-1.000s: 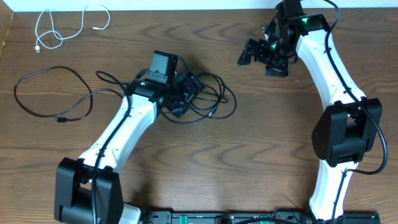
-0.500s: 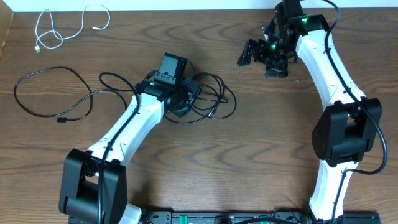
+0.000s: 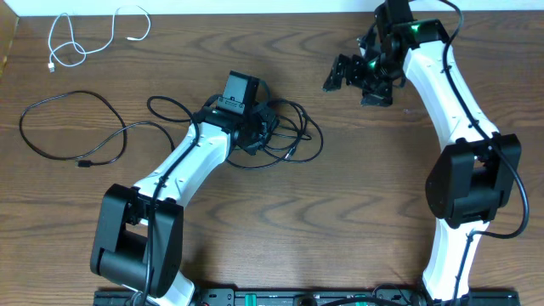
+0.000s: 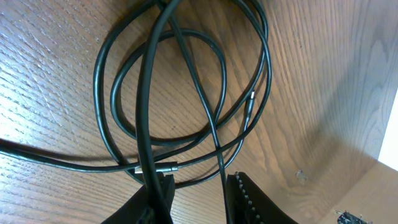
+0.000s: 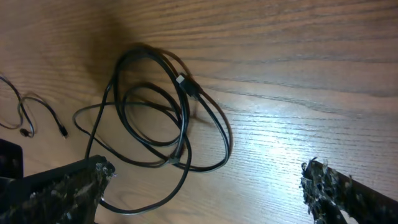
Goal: Untangle cables
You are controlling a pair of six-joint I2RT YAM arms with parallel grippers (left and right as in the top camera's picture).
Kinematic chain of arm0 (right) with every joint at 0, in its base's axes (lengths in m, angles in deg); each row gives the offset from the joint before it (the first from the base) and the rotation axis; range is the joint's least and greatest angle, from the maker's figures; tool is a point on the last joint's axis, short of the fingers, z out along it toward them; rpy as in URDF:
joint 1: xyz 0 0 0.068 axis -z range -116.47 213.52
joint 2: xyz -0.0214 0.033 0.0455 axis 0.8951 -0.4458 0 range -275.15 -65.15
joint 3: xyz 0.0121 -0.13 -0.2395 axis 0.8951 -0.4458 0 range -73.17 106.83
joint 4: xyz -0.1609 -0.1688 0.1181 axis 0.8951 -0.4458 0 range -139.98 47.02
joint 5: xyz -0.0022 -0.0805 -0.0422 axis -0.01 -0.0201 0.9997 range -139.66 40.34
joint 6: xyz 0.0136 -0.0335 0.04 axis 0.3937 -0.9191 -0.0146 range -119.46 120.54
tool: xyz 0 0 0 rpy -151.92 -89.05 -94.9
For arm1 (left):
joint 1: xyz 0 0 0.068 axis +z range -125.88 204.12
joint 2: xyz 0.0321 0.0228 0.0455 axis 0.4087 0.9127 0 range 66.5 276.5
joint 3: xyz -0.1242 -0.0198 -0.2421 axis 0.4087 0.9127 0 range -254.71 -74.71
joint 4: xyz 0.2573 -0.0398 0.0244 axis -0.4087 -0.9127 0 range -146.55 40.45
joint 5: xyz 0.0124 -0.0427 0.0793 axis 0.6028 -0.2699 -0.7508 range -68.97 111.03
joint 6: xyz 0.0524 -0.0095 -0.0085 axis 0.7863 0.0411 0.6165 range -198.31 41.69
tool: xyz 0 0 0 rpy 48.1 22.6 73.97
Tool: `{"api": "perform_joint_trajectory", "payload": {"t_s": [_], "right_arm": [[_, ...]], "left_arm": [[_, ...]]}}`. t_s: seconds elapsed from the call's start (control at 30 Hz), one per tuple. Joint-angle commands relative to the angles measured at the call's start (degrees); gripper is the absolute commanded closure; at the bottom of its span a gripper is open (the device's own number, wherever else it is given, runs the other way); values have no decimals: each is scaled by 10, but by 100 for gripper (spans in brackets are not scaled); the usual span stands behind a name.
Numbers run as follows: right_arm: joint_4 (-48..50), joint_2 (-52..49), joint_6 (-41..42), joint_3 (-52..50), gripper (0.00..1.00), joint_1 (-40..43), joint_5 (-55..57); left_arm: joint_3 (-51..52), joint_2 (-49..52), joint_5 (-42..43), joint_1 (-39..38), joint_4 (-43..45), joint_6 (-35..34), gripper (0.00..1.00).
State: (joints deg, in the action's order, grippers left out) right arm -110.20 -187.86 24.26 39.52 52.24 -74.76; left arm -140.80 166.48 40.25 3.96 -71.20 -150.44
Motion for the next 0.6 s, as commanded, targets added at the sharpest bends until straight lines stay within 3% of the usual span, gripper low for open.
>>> {"api": "perform_joint_trajectory", "payload": {"t_s": [0.0, 0.27, 0.33, 0.57], "right_arm": [[-1, 16, 7, -1, 1, -5, -7], [-1, 16, 7, -1, 1, -5, -7], [-1, 16, 7, -1, 1, -5, -7], [-1, 16, 4, -1, 1, -9, -7]], "left_arm": [[2, -2, 5, -1, -2, 17, 71], [2, -5, 11, -1, -10, 18, 78], [2, -5, 7, -1, -12, 19, 92], [-17, -48, 7, -1, -13, 83, 93]]}}
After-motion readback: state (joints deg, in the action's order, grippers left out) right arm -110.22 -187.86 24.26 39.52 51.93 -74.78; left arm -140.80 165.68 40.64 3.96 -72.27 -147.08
